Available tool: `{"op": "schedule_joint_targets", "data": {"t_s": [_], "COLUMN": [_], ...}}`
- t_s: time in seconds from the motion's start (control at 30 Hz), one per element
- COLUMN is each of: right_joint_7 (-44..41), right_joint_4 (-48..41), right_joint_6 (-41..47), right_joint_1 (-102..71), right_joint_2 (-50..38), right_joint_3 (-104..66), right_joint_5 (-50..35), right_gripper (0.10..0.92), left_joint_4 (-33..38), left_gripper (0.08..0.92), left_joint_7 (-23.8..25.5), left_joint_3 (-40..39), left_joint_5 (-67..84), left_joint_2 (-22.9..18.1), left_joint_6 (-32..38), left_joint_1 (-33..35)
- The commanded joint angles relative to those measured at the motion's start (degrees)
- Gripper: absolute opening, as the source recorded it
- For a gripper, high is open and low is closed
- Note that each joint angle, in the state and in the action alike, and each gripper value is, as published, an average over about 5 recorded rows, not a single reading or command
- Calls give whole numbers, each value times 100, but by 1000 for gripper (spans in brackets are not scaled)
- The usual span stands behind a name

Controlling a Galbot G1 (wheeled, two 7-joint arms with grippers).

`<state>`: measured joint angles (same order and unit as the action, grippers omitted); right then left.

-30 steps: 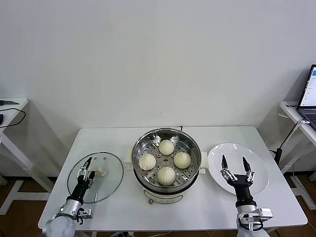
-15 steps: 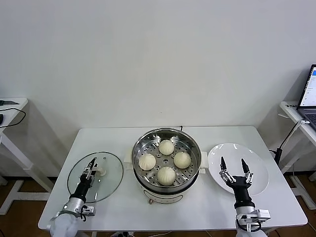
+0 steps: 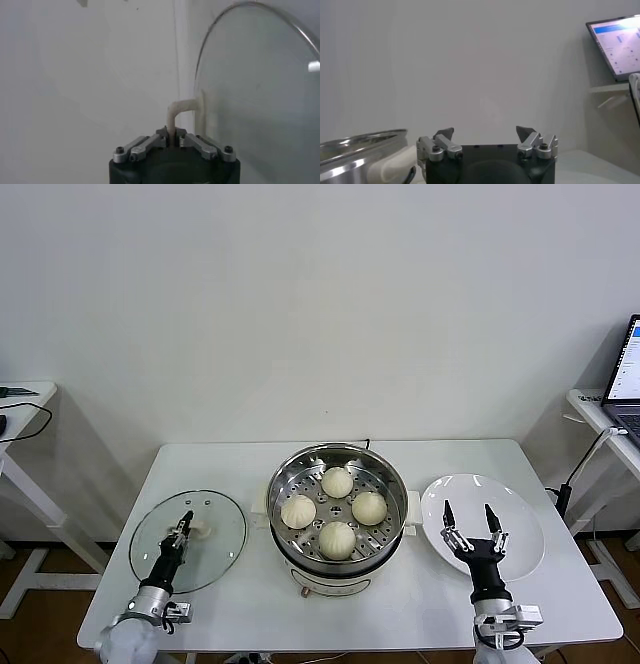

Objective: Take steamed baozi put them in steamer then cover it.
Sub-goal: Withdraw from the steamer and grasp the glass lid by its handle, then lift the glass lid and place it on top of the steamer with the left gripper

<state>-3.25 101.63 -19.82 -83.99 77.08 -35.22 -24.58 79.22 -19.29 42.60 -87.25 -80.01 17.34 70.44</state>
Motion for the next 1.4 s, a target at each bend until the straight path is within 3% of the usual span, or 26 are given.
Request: {"op": "schedule_joint_targets", "data": {"t_s": [0.03, 0.33, 0.53, 0.83, 1.03, 1.4], "right_joint_7": [0, -5, -20, -30, -27, -4], "right_joint_4": [-31, -39, -28, -46, -57, -104], "right_joint_6": [-4, 4, -20, -73, -104, -136], "right_joint_1": [58, 164, 163, 84, 19, -18], "right_joint_2": [0, -13, -15, 20, 100, 257], "right_joint_3": [18, 57, 79, -57, -136, -157], "right_joint_5": [-10, -60, -63, -17, 72, 240], "right_gripper": [823, 823, 823, 823, 823, 823], "left_joint_4": [1978, 4676, 5538, 5372, 5025, 4022], "left_gripper": [187, 187, 188, 187, 188, 187], "left_joint_7": [227, 1911, 2719, 3242, 3432, 3476], "left_joint_3": [201, -173, -1311, -3267, -4367, -5477], "left_joint_5": [336, 2158, 2307, 1460, 996, 323], "left_joint_2": [107, 1027, 1576, 1767, 1661, 814], "left_joint_6": [-460, -2456, -3995, -4915, -5308, -5562], "left_joint_1": [676, 1671, 1506, 501, -296, -1247]}}
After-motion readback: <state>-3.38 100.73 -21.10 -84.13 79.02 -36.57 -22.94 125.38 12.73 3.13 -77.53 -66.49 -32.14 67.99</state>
